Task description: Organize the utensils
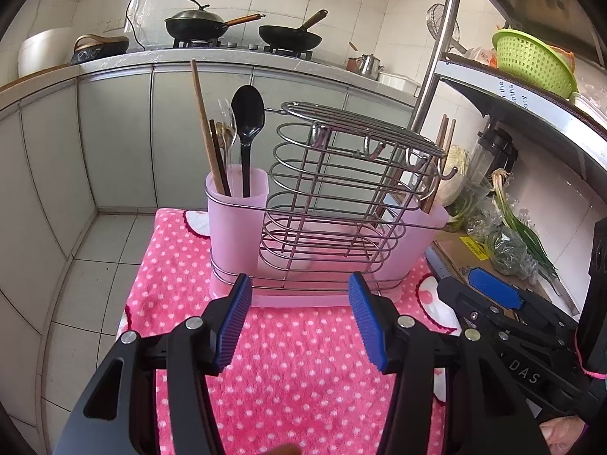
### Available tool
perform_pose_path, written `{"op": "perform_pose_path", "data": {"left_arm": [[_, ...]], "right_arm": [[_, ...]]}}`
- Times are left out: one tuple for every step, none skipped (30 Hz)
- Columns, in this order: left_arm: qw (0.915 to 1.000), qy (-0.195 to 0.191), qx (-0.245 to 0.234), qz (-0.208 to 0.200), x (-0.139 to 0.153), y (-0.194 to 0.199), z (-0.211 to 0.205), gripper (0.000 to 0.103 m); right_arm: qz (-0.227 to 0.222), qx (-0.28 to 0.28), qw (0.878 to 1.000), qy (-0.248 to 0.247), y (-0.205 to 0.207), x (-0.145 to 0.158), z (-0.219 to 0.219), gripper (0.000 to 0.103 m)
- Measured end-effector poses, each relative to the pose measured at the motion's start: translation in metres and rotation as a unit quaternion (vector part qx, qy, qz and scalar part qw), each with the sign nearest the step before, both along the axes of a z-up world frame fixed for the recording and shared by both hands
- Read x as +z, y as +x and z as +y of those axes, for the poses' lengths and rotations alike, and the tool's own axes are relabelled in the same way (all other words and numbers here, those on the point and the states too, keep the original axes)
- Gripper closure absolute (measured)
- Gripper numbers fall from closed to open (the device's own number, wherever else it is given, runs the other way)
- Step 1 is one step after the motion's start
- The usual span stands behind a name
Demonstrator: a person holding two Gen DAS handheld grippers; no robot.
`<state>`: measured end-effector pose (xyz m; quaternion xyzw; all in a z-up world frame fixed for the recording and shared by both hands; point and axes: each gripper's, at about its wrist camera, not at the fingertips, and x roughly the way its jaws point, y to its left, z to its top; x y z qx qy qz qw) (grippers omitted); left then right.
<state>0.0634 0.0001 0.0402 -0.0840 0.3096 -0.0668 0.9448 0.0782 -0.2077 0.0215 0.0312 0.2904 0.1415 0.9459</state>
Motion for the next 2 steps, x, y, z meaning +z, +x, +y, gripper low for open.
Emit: {"op": "perform_pose_path", "data": {"left_arm": [[1.0, -0.001, 0.002, 0.002, -0.0009, 0.0014, 0.0015, 0.05], [1.0, -0.002, 0.004, 0.005, -0.0019, 0.0029, 0.0032, 0.05]], "right_arm": [[0.001, -0.001, 1.0, 0.001, 0.0008, -0.0006, -0.001, 0.045], [0.002, -0.002, 1.0, 0.001, 0.0018, -0.0012, -0.0021, 0.045]]}}
